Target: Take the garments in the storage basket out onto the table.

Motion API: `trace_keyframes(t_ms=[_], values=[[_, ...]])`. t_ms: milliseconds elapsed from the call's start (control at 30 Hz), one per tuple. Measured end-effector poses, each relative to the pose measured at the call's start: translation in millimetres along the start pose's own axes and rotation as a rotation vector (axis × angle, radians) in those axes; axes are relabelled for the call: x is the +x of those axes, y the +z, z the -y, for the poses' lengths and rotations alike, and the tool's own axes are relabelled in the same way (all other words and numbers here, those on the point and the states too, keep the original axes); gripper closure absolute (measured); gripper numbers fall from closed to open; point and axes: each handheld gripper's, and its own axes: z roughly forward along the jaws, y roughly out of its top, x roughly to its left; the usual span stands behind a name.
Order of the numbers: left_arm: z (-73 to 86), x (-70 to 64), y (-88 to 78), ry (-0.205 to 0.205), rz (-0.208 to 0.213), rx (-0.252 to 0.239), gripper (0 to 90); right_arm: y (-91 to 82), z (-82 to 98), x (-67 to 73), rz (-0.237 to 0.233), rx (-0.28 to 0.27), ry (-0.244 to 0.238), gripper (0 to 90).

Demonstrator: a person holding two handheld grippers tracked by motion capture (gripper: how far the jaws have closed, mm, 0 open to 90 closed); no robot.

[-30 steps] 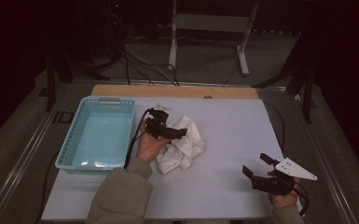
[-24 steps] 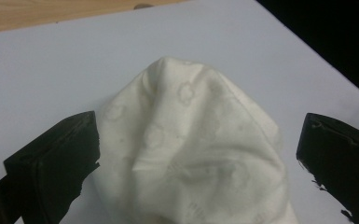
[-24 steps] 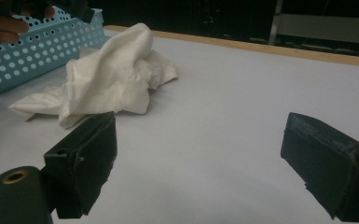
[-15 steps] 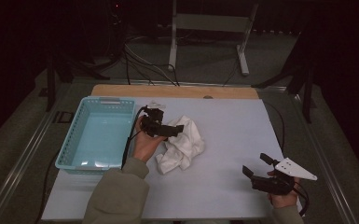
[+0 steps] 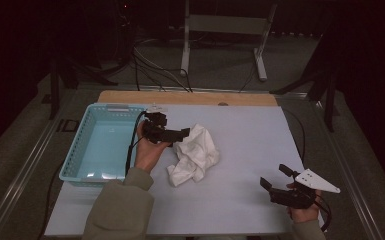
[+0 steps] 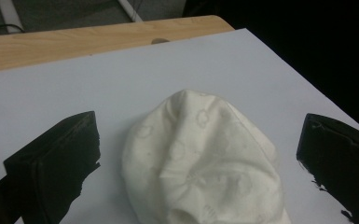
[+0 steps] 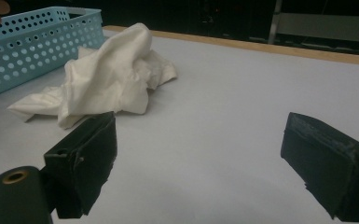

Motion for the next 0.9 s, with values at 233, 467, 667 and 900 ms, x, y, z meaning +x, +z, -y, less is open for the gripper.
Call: trace_keyframes(t_ms=[233, 467, 667, 900], values=[[-3.8, 8.0, -16.2, -0.009, -0.015, -0.03, 0.0, 0.3, 0.1, -0.6, 0.001, 0.001, 0.004, 10.9], [-7.9, 15.6, -35.7, -0.004, -0.03, -0.056, 0.0, 0.4, 0.2, -0.8, 0.002, 0.001, 0.008, 10.9], [-10.4, 24.0, -52.4, -0.009, -0.04, -0.088, 0.0, 0.1, 0.2, -0.9, 0.003, 0.0, 0.011, 10.9], [-10.2, 29.3, -64.4, 0.008, -0.055, -0.096, 0.1, -0.2, 0.2, -1.2, 0.003, -0.003, 0.013, 10.9]])
